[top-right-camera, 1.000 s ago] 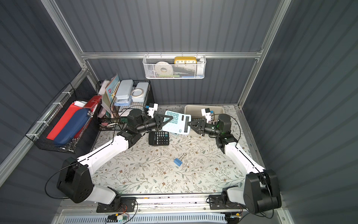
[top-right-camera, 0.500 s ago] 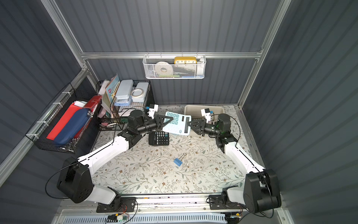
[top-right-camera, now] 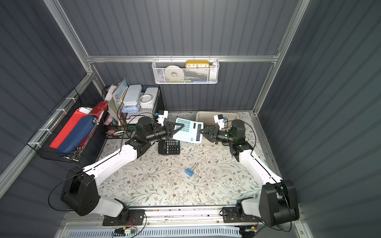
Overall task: Put the calculator in the storage box
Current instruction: Pick up the calculator at the center of the board.
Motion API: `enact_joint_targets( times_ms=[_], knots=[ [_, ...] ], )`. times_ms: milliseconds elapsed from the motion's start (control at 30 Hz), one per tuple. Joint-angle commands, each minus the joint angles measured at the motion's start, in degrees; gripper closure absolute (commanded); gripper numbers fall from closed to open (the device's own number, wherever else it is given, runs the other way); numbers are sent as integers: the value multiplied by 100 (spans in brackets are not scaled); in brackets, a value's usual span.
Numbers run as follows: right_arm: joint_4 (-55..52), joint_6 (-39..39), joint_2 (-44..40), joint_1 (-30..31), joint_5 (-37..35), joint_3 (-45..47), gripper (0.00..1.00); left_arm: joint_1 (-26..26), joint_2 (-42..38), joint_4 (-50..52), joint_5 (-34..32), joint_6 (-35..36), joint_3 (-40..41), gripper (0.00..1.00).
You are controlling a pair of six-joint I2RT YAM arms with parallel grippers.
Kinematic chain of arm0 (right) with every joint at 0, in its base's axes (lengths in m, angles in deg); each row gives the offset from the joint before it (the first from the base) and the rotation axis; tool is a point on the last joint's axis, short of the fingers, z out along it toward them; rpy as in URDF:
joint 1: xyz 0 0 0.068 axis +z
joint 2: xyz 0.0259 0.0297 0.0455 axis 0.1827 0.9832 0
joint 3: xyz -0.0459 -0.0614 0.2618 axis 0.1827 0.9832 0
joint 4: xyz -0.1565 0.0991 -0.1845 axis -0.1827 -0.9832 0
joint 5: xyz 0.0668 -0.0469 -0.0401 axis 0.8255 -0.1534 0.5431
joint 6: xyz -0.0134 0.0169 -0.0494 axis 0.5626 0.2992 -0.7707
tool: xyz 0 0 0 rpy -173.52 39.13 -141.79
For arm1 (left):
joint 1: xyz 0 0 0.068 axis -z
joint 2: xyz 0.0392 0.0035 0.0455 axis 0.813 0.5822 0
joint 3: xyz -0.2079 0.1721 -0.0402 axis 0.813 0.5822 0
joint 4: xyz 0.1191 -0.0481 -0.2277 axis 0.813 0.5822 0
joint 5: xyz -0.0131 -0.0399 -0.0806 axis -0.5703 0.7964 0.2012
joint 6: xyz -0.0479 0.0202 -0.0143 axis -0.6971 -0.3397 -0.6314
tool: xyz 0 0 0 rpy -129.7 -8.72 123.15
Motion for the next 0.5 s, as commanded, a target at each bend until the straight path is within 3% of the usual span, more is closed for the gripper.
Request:
enact_joint_targets(
  times_ms=[0, 33, 100, 133, 467],
  knots=[
    [-364, -310, 39, 24, -167, -243, 100, 42, -63, 32, 82, 112, -54, 62],
    [-511, -383, 39, 7, -223, -267, 100, 42, -103, 164, 9, 164, -76, 47],
    [-1039, -685, 52, -63, -323, -398, 100, 42, -223, 548, -214, 360, -165, 8],
    [-1330, -854, 60, -100, -378, -486, 100, 41, -289, 753, -316, 449, -212, 1],
    [-4383, -2803, 126, -925, -1642, -1715, 100, 33, -919, 2761, -1957, 1357, -601, 1]
  ],
)
